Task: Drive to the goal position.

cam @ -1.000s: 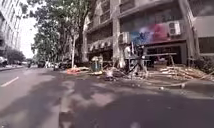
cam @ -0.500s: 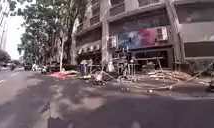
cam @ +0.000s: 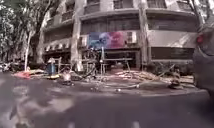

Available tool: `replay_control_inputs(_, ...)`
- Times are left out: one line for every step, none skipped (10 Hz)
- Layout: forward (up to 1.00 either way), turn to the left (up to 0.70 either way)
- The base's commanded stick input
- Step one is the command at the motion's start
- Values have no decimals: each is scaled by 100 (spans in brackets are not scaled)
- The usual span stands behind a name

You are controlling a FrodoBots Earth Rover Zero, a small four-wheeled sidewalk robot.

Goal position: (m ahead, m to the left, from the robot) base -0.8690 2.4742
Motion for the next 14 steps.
replay_control_inputs(0,-70)
replay_control_inputs(0,-70)
replay_control_inputs(0,-64)
replay_control_inputs(0,-10)
replay_control_inputs(0,0)
replay_control_inputs(33,0)
replay_control_inputs(70,0)
replay_control_inputs(70,0)
replay_control_inputs(70,0)
replay_control_inputs(70,0)
replay_control_inputs(70,0)
replay_control_inputs(70,0)
replay_control_inputs(70,0)
replay_control_inputs(70,0)
